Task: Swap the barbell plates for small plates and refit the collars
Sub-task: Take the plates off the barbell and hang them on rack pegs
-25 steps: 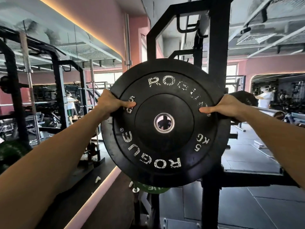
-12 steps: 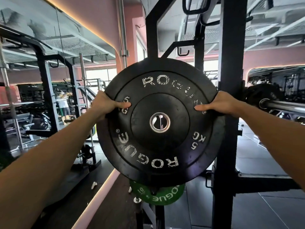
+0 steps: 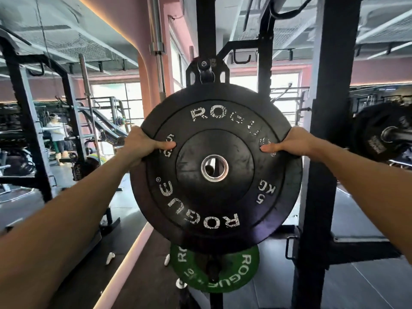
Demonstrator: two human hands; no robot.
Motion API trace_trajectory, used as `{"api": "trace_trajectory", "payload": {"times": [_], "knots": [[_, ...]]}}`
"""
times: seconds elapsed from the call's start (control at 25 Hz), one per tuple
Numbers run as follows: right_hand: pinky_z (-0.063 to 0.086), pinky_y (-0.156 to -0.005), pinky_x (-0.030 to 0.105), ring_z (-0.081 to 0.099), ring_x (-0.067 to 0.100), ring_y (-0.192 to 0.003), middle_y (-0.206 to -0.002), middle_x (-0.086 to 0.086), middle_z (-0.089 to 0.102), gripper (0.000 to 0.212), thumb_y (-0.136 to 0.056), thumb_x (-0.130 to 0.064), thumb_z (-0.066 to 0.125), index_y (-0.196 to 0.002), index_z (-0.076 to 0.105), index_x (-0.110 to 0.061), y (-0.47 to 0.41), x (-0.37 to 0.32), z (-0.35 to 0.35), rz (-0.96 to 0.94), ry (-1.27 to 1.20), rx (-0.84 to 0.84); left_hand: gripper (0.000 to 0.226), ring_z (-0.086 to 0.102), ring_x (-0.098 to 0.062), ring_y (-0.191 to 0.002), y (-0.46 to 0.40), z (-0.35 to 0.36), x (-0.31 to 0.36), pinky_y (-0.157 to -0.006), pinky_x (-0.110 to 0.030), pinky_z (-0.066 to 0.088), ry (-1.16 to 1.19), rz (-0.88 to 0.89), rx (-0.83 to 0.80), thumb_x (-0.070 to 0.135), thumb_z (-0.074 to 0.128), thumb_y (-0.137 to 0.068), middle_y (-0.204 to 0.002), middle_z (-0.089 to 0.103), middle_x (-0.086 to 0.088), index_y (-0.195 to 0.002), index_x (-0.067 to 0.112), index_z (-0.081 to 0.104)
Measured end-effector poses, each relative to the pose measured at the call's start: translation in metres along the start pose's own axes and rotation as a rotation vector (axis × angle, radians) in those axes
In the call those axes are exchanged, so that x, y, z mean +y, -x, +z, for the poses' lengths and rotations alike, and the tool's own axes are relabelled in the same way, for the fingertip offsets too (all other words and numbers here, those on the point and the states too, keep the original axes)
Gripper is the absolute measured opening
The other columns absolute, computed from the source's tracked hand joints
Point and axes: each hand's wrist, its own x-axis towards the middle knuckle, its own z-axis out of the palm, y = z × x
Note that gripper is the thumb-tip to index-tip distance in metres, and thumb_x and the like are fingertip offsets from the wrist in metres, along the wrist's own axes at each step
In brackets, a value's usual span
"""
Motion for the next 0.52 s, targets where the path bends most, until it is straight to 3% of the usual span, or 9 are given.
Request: {"api": "trace_trajectory", "payload": {"times": [0.04, 0.16, 0.28, 0.52], "knots": [[0.048, -0.063, 0.022, 0.066, 0.009, -0.078, -0.081, -0.009, 0.071, 0.044, -0.052, -0.042, 0.092, -0.082, 0.073, -0.016, -0.011, 0.004, 0.008, 0.004, -0.008, 0.003, 0.062, 0.067, 0.002, -0.074, -0.013, 0.004, -0.008, -0.061, -0.014, 0.050, -0.007, 0.002, -0.009, 0.034, 0.098, -0.039, -0.088, 0.072, 0.006, -0.093, 0.016, 0.073], [0.047, -0.072, 0.021, 0.063, 0.004, -0.080, -0.083, -0.013, 0.069, 0.040, -0.054, -0.040, 0.092, -0.082, 0.070, -0.021, -0.041, 0.015, 0.030, 0.019, 0.009, -0.005, 0.078, 0.067, -0.011, -0.091, -0.044, 0.016, -0.036, -0.075, -0.024, 0.052, -0.039, 0.008, -0.013, 0.043, 0.097, -0.034, -0.098, 0.073, 0.004, -0.104, 0.016, 0.074], [0.047, -0.079, 0.025, 0.063, 0.008, -0.081, -0.082, -0.014, 0.067, 0.036, -0.056, -0.043, 0.090, -0.077, 0.068, -0.023, -0.063, 0.031, 0.046, 0.038, 0.048, -0.004, 0.071, 0.067, -0.012, -0.095, -0.070, 0.029, -0.058, -0.075, -0.022, 0.050, -0.020, -0.001, -0.089, 0.031, 0.097, -0.043, -0.101, 0.072, 0.004, -0.107, 0.014, 0.073], [0.054, -0.090, 0.035, 0.068, 0.015, -0.092, -0.092, -0.008, 0.075, 0.070, -0.039, -0.059, 0.091, -0.096, 0.074, -0.023, -0.109, 0.055, 0.069, 0.077, 0.092, 0.008, 0.110, 0.068, -0.011, -0.097, -0.120, 0.056, -0.103, -0.089, -0.034, 0.056, -0.065, -0.020, -0.080, 0.063, 0.091, -0.011, -0.103, 0.073, 0.007, -0.110, 0.017, 0.071]]}}
